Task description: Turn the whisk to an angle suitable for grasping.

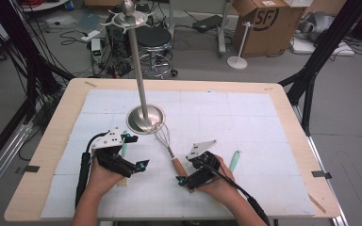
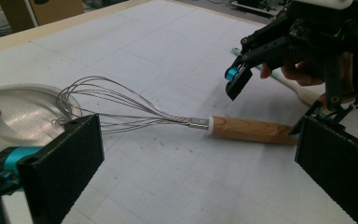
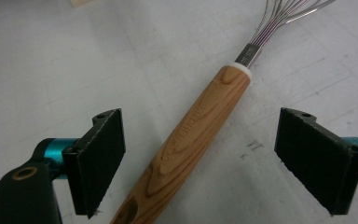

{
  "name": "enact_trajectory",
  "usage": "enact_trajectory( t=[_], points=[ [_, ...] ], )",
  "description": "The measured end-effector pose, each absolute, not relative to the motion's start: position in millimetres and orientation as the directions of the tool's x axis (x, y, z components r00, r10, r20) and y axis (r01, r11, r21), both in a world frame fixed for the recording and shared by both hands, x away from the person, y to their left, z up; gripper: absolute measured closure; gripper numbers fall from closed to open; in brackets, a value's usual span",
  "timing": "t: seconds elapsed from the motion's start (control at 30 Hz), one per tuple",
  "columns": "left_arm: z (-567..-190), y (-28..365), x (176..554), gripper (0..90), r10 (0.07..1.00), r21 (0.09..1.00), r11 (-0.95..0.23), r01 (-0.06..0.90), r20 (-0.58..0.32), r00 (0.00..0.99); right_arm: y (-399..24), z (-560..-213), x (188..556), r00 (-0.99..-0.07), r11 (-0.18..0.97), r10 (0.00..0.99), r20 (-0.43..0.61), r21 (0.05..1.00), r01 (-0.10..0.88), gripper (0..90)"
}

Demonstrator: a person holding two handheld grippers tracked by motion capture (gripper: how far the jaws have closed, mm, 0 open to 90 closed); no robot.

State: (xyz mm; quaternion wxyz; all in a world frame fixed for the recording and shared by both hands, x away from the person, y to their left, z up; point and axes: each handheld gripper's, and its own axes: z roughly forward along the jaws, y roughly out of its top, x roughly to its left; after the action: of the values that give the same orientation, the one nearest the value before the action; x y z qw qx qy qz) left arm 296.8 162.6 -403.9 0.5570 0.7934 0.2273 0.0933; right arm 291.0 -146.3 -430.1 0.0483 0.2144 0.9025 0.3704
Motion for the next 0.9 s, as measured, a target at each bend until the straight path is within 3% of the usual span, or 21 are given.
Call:
enact_trajectory(
  t=[0.17,0.4,0.57,0.67,0.9],
  points=[
    [-404.1,162.5,296.9,1.6,0.465,0.925,-0.278,0.257,-0.105,0.879,-132.7,-436.8,285.8,-0.908,0.727,0.415,-0.056,0.621,0.294,22.6],
    [-404.3,161.7,296.4,1.7,0.465,0.924,-0.279,0.261,-0.107,0.879,-140.3,-433.4,288.3,-0.904,0.729,0.426,-0.044,0.609,0.313,35.1],
    [-404.3,161.7,296.4,1.7,0.466,0.924,-0.281,0.260,-0.106,0.879,-153.7,-431.1,291.5,-0.903,0.726,0.430,-0.013,0.600,0.337,49.6],
    [-404.5,161.3,296.3,1.7,0.466,0.923,-0.282,0.260,-0.105,0.878,-158.4,-431.3,292.7,-0.903,0.721,0.429,-0.005,0.605,0.339,52.0],
    [-404.6,160.9,296.1,1.7,0.463,0.922,-0.284,0.262,-0.107,0.880,-175.0,-428.6,295.6,-0.889,0.717,0.458,0.004,0.589,0.373,66.7]
  ],
)
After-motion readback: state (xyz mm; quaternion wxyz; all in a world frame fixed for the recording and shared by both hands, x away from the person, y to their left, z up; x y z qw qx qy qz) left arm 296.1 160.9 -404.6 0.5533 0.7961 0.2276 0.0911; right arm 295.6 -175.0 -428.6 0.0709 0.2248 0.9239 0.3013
